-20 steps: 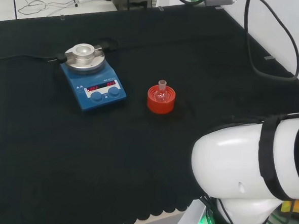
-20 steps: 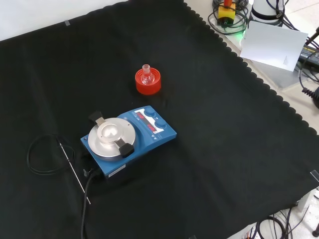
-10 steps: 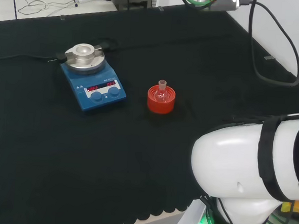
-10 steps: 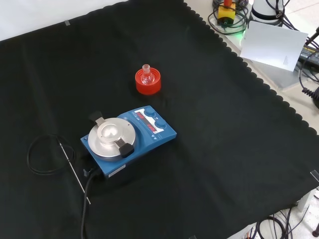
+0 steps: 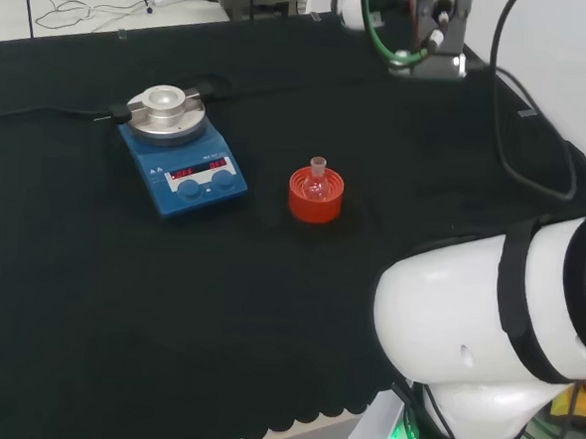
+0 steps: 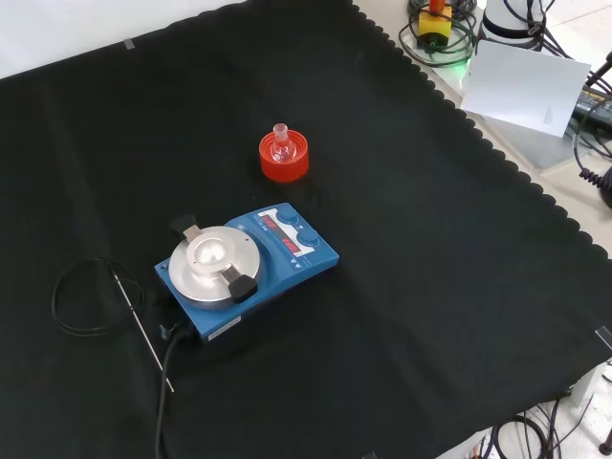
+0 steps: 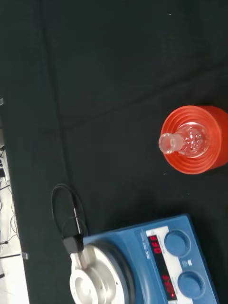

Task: Pick up the round-bottom flask.

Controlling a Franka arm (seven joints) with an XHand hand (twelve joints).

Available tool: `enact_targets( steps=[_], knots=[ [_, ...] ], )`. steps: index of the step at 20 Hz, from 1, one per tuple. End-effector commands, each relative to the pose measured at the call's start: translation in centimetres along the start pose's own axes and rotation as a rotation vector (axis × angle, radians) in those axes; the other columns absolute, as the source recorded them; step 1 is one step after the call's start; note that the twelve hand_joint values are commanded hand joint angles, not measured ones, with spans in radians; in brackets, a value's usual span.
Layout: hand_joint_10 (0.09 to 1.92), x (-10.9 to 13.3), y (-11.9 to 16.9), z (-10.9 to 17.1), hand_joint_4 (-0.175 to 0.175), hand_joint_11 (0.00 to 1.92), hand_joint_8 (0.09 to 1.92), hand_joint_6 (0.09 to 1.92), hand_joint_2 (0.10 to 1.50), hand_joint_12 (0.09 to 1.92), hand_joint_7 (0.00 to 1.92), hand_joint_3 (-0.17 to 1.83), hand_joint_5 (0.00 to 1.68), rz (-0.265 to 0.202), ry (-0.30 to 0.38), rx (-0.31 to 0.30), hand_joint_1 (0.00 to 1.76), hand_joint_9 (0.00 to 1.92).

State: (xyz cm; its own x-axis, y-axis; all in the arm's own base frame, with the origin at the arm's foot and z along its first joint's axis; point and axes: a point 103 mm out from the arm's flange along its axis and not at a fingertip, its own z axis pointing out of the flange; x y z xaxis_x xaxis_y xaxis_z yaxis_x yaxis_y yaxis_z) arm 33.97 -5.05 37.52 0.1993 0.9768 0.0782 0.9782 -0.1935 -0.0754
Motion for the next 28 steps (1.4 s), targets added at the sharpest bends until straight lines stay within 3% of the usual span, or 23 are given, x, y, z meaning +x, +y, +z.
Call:
enact_targets(
  steps=[1,4,12,17,23,28],
  knots=[
    [0.67,-3.3,1.4,5.3,-0.04,0.0,0.57,0.12,1.12,1.33,0.11,0.24,0.39,0.024,0.102,-0.014,0.38,0.24],
    [0.67,-3.7,2.4,7.2,-0.043,0.0,0.57,0.11,1.04,1.34,0.1,0.22,0.4,0.019,0.104,0.004,0.48,0.25],
    [0.67,-3.2,6.0,12.9,-0.048,0.0,0.57,0.1,0.97,1.36,0.11,0.21,0.42,0.021,0.112,0.075,0.57,0.27],
    [0.68,-3.2,7.8,15.9,-0.05,0.0,0.58,0.1,0.9,1.38,0.12,0.2,0.44,0.025,0.109,0.091,0.74,0.29],
    [0.67,-3.1,9.8,18.8,-0.055,0.01,0.61,0.09,0.67,1.41,0.14,0.57,0.49,0.033,0.124,0.106,0.86,0.33],
    [0.68,-2.6,10.2,19.9,-0.061,0.03,0.61,0.09,0.62,1.41,0.14,0.63,0.52,0.034,0.124,0.102,0.89,0.34]
  ],
)
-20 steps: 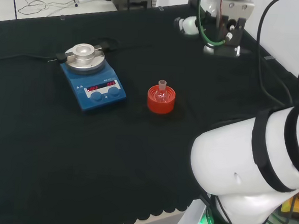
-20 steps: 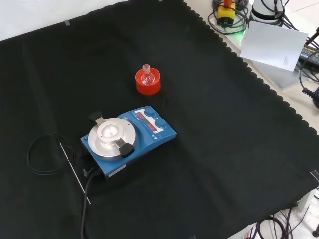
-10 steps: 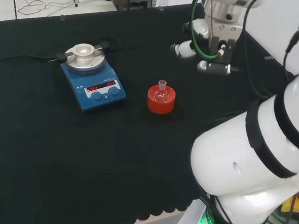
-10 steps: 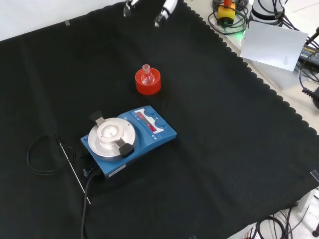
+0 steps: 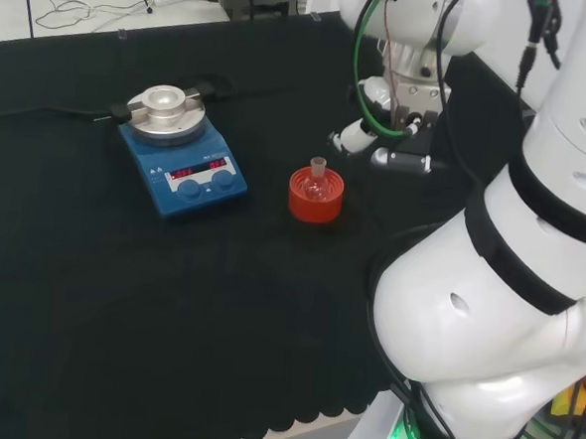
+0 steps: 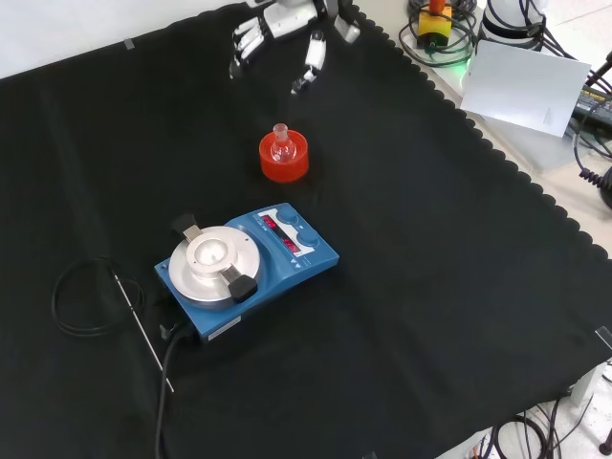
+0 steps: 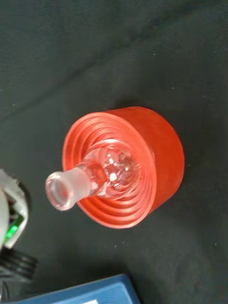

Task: Pick up the round-bottom flask.

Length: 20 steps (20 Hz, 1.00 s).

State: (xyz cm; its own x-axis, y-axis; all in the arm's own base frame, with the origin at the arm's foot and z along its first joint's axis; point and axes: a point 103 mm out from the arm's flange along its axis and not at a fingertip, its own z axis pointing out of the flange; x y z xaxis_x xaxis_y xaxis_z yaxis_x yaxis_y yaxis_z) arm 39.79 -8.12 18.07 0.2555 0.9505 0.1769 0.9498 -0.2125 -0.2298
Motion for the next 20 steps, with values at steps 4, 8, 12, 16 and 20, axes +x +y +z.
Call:
enact_targets(
  steps=[4,8,12,16,20],
  knots=[
    [0.68,1.2,3.5,2.6,-0.064,0.03,0.62,0.09,0.61,1.41,0.15,0.64,0.56,-0.027,0.021,-0.045,0.91,0.34],
    [0.68,1.3,3.6,3.4,-0.066,0.04,0.63,0.12,0.61,1.41,0.17,0.65,0.62,-0.028,0.047,-0.077,0.91,0.35],
    [0.67,1.2,3.8,4.1,-0.071,0.07,0.64,0.39,0.59,1.39,0.18,0.68,0.67,-0.023,0.092,-0.056,0.91,0.39],
    [0.67,1.0,3.7,4.8,-0.072,0.08,0.64,0.6,0.59,1.4,0.19,0.68,0.62,-0.033,0.105,-0.044,0.9,0.4],
    [0.67,0.8,3.6,5.0,-0.072,0.08,0.65,0.66,0.58,1.4,0.19,0.68,0.58,-0.039,0.113,-0.046,0.88,0.4]
  ],
)
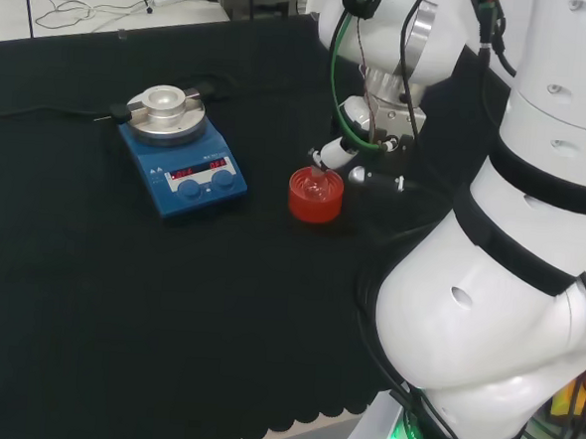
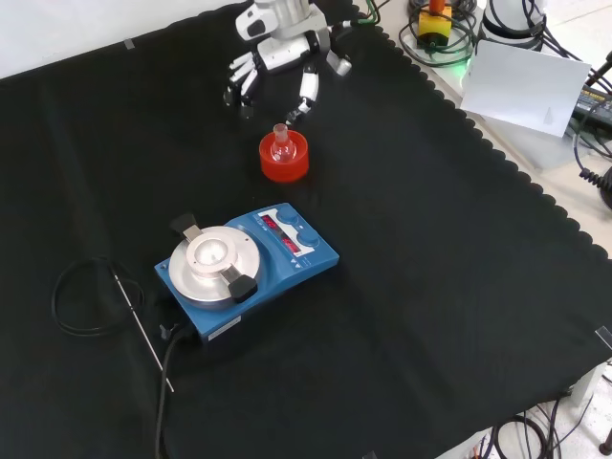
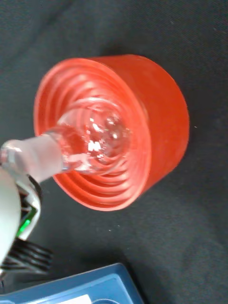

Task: Pick up the round-bottom flask.

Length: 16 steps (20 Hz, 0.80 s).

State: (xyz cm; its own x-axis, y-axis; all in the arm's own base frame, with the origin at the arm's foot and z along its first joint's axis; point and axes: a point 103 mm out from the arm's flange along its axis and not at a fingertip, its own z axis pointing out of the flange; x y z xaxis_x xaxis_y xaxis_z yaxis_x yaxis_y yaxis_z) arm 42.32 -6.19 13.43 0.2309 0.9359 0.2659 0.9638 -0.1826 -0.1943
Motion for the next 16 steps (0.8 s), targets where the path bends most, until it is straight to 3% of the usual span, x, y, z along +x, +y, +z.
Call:
enact_targets(
  steps=[1,16],
  knots=[
    [0.67,-0.9,0.5,0.7,-0.071,0.08,0.65,0.66,0.58,1.4,0.19,0.68,0.57,-0.004,0.03,-0.019,0.87,0.4],
    [0.68,-0.7,0.0,2.6,-0.07,0.06,0.65,0.64,0.56,1.41,0.18,0.63,0.47,-0.026,0.044,0.005,0.81,0.39]
  ],
)
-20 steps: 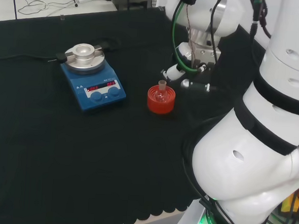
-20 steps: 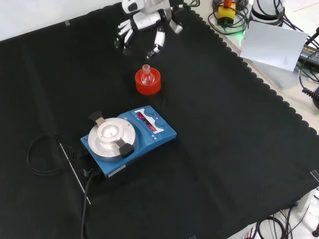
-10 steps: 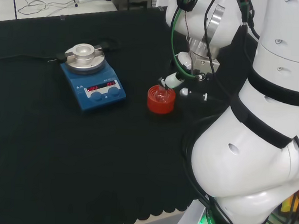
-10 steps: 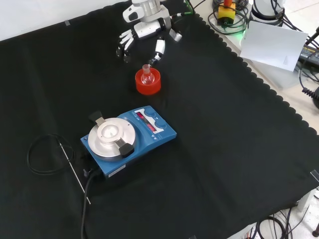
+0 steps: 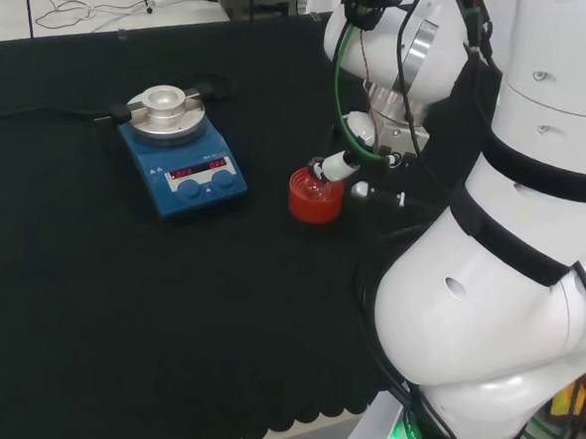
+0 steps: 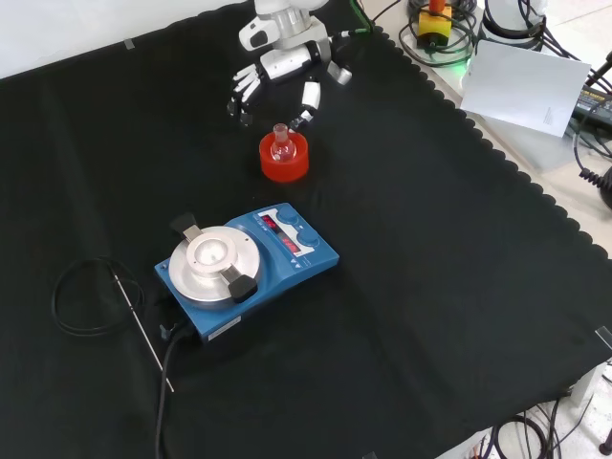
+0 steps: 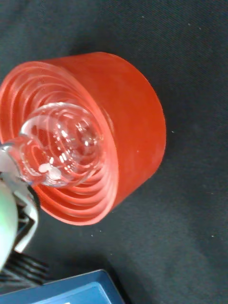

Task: Pick up the round-bottom flask.

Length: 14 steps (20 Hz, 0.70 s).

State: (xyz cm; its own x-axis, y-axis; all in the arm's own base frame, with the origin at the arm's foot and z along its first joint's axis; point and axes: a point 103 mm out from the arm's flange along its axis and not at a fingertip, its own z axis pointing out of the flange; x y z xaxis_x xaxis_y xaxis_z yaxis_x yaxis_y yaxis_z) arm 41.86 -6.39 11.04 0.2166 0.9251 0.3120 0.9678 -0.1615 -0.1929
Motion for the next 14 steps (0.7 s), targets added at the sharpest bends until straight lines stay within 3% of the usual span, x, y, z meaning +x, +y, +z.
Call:
enact_targets(
  steps=[1,14],
  knots=[
    [0.68,0.3,0.0,0.4,-0.07,0.06,0.65,0.64,0.56,1.41,0.18,0.63,0.47,-0.005,-0.002,-0.001,0.81,0.39],
    [0.68,0.3,0.4,2.0,-0.07,0.06,0.65,0.68,0.58,1.42,0.18,0.61,0.54,0.009,0.014,0.007,0.89,0.39]
  ],
)
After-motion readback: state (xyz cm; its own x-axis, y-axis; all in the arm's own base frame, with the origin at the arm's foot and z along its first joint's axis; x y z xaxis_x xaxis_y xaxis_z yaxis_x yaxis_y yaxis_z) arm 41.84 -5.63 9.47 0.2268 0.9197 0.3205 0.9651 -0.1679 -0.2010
